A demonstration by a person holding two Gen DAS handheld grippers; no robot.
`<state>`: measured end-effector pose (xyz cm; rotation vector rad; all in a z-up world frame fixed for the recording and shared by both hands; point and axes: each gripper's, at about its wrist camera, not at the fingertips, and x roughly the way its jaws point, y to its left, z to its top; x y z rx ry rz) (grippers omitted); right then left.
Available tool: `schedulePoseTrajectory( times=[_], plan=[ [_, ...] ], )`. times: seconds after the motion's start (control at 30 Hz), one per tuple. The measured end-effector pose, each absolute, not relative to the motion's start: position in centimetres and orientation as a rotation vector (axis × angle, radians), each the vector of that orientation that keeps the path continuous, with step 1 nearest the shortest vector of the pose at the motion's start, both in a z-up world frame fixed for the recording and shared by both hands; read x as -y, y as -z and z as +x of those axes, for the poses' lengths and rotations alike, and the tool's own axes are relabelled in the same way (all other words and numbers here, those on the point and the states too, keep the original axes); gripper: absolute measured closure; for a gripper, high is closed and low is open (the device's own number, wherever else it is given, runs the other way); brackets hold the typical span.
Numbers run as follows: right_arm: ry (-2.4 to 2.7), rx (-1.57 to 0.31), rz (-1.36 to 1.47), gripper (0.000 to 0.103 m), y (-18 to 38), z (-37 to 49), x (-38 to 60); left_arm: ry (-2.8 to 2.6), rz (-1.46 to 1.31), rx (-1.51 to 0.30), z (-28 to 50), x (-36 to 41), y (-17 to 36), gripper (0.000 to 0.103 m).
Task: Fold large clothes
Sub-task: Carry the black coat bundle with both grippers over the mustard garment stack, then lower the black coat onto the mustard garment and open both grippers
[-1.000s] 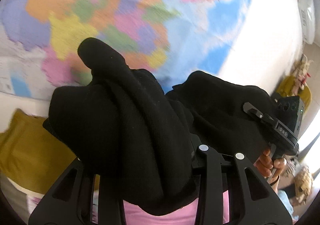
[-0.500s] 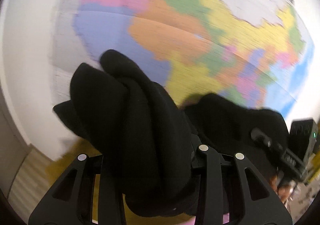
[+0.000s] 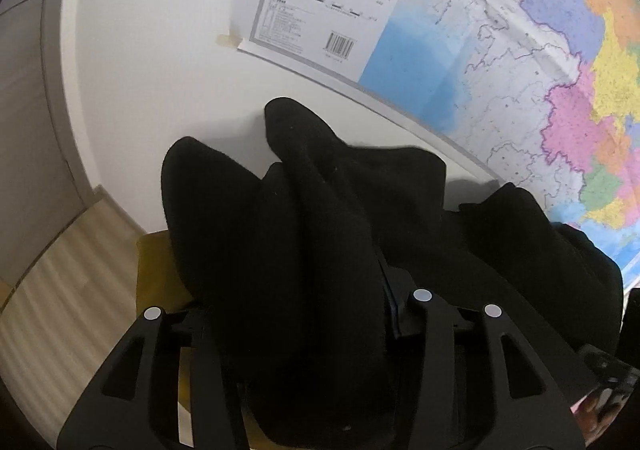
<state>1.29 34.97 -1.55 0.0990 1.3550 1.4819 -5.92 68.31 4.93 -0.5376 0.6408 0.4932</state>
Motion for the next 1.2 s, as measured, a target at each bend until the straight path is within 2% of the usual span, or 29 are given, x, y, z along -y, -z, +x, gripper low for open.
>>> schedulePoseTrajectory(
  times=[0.1,0.27,0.33,0.47,0.5,0.53,0.57,0.63,0.7,0.73,0.77,0.8,0.87,0.97,1.2],
  plan=[
    [-1.466,-1.330,0.129,0.044,0.5,2.4,-31.4,-0.512,-0.502,-0.678,-5.6,-67.9,-5.4,0.052],
    [-1.354,-1.313,0.209,0.043,0.7,5.8,-28.7,-0.593,-0.449,-0.734,-6.4,-67.1,-5.2,0.041],
    [-1.292,-1.286,0.230,0.038,0.6,7.1,-27.9,-0.617,-0.442,-0.732,-6.8,-66.7,-5.6,0.041],
    [-1.284,-1.334,0.294,0.038,1.4,8.7,-28.8,-0.688,-0.405,-0.716,-7.7,-65.3,-7.1,0.036],
    [-1.286,-1.325,0.282,0.044,1.4,8.6,-29.2,-0.710,-0.406,-0.711,-8.0,-65.0,-7.6,0.035],
    [-1.293,-1.315,0.269,0.071,1.3,8.6,-29.6,-0.718,-0.406,-0.706,-8.2,-64.9,-7.8,0.035],
    [-1.329,-1.311,0.235,0.085,1.1,8.1,-30.3,-0.744,-0.401,-0.696,-8.4,-64.7,-8.3,0.035],
    [-1.332,-1.287,0.193,0.095,0.3,7.2,-30.1,-0.773,-0.405,-0.674,-8.9,-64.6,-9.2,0.033],
    [-1.340,-1.259,0.166,0.096,0.3,6.9,-28.8,-0.797,-0.414,-0.669,-9.2,-64.8,-10.0,0.033],
    [-1.341,-1.259,0.155,0.096,0.5,6.7,-28.2,-0.819,-0.404,-0.652,-9.4,-64.7,-10.7,0.027],
    [-1.344,-1.263,0.144,0.096,0.5,6.5,-27.9,-0.868,-0.369,-0.618,-9.8,-64.4,-11.4,0.012],
    [-1.348,-1.269,0.139,0.097,0.6,6.3,-27.8,-0.906,-0.338,-0.591,-10.2,-64.1,-12.2,0.004],
    [-1.358,-1.274,0.120,0.097,0.6,5.7,-27.5,-0.900,-0.296,-0.523,-11.0,-63.2,-13.7,0.006],
    [-1.378,-1.287,0.066,0.097,0.2,4.7,-27.0,-0.833,-0.195,-0.547,-10.4,-60.6,-14.2,0.006],
    [-1.324,-1.225,0.016,0.088,-1.5,5.1,-25.6,-0.598,-0.191,-0.683,-7.8,-56.1,-9.4,0.006]
  ],
)
